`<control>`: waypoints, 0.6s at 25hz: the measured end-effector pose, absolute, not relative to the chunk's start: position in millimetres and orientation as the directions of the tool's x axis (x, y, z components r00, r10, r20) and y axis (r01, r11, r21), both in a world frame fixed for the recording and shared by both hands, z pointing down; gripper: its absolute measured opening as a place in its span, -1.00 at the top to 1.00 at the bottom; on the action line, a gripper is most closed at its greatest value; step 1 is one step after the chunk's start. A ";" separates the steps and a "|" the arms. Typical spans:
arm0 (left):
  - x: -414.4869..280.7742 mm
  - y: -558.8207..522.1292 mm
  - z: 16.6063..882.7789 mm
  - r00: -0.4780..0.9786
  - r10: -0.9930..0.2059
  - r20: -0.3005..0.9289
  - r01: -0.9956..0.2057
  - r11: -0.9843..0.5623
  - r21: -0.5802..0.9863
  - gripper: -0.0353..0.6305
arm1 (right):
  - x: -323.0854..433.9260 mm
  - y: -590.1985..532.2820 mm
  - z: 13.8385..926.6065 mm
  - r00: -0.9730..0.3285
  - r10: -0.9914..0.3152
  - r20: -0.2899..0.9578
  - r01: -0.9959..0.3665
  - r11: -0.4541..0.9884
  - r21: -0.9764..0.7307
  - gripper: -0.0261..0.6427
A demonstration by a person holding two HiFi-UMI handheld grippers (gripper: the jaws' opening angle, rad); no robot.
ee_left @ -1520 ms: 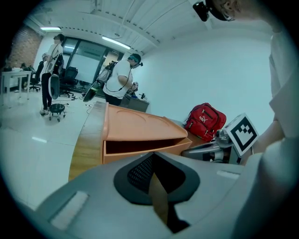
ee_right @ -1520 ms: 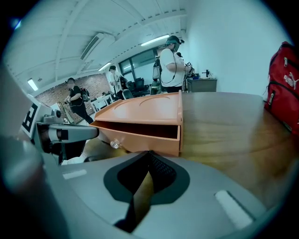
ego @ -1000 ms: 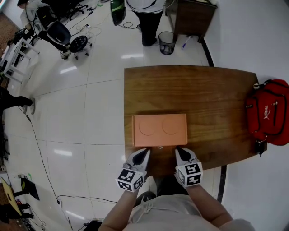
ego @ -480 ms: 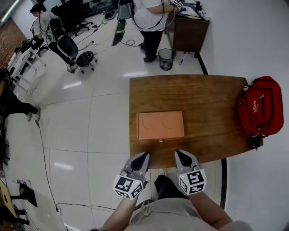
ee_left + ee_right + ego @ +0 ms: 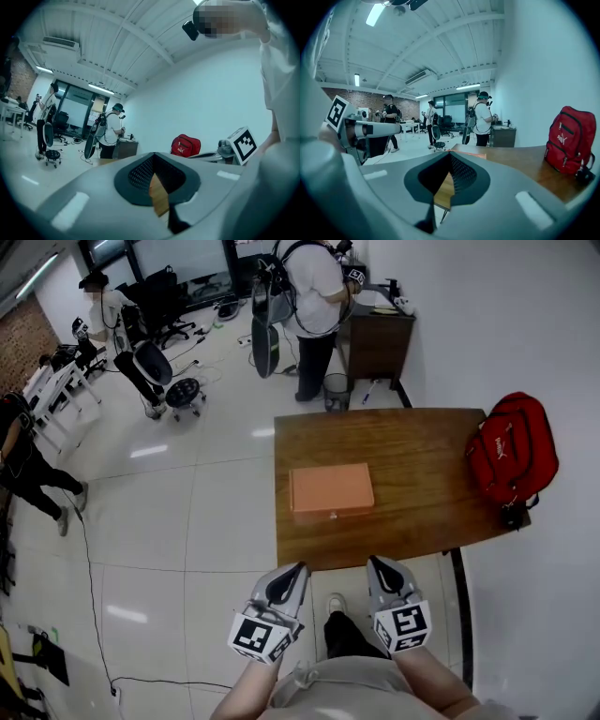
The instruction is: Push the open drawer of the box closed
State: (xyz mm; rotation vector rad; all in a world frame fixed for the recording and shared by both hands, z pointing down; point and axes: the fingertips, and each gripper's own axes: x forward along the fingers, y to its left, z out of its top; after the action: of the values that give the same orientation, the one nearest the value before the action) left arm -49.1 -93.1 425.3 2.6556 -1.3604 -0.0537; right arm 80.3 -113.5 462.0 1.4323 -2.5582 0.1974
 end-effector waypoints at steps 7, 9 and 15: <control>-65.7 -25.9 403.5 0.590 -0.808 -0.012 -0.800 -0.586 0.128 0.88 | 70.4 -45.2 438.2 -0.497 -0.848 0.182 -0.861 0.508 0.017 0.91; -70.8 -9.1 398.3 0.587 -0.809 -0.026 -0.802 -0.585 0.118 0.88 | 65.9 -29.2 433.2 -0.500 -0.850 0.165 -0.859 0.511 0.029 0.91; -79.5 37.8 388.9 0.578 -0.815 -0.042 -0.809 -0.578 0.109 0.88 | 61.4 10.4 422.6 -0.499 -0.853 0.153 -0.860 0.510 0.038 0.90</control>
State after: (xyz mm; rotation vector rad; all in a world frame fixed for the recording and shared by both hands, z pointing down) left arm -79.5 37.8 388.9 2.7211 -1.4031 -0.1344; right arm 61.4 10.4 422.6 1.4829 -2.5943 0.0642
